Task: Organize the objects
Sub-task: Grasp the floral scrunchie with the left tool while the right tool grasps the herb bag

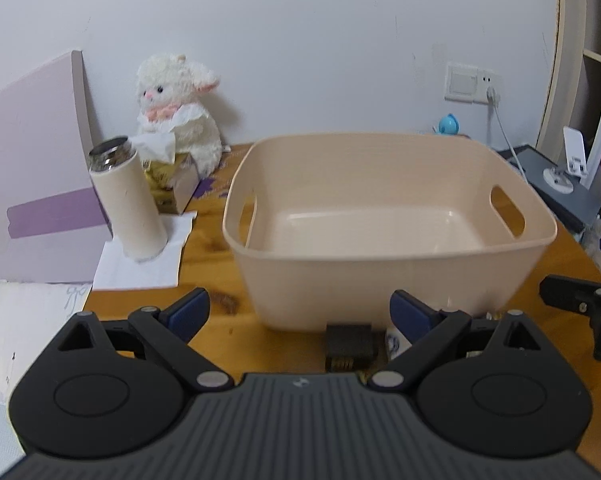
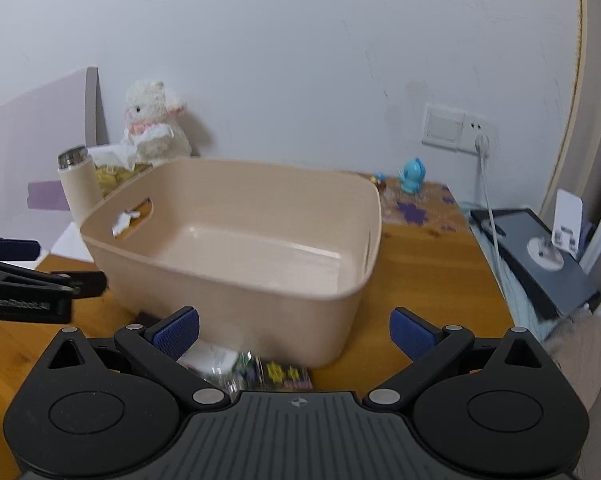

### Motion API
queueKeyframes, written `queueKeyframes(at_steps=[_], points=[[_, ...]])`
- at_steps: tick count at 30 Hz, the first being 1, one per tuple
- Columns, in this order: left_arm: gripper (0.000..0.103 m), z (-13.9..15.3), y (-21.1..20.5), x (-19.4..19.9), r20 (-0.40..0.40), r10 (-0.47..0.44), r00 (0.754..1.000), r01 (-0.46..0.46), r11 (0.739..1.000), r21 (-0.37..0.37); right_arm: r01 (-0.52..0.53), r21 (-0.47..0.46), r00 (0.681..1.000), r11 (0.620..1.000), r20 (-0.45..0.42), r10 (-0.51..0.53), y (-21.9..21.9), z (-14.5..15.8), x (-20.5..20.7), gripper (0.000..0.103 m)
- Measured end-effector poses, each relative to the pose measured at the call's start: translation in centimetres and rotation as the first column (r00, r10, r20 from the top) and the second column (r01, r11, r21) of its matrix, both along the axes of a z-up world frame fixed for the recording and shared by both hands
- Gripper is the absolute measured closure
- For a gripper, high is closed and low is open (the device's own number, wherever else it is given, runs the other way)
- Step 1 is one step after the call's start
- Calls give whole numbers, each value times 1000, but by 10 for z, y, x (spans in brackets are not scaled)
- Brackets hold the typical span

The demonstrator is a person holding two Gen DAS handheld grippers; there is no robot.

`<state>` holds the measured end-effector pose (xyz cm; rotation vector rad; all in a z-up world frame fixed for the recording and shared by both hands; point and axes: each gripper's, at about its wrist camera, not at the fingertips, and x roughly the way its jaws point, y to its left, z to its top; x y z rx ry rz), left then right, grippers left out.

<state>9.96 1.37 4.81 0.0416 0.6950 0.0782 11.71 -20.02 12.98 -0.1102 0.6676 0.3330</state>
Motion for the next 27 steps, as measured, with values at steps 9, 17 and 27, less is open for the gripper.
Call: queueKeyframes(at_steps=[9,17,27], points=[[6,-33,-5,-22,-64,-27,998,27,1000,-2,-5,-41,997,999,-71,2,-7,-39,-21,0],[6,-62,-11,-31,-112,-82,990,80,997,-19,-28,-78,989,997,-146,16,-4,-74,-26,0],[6,-88,-16,-26,-164,-129,978,121,991,-57,-49,-84,979,995,-203,31,1,-98,-26,0]])
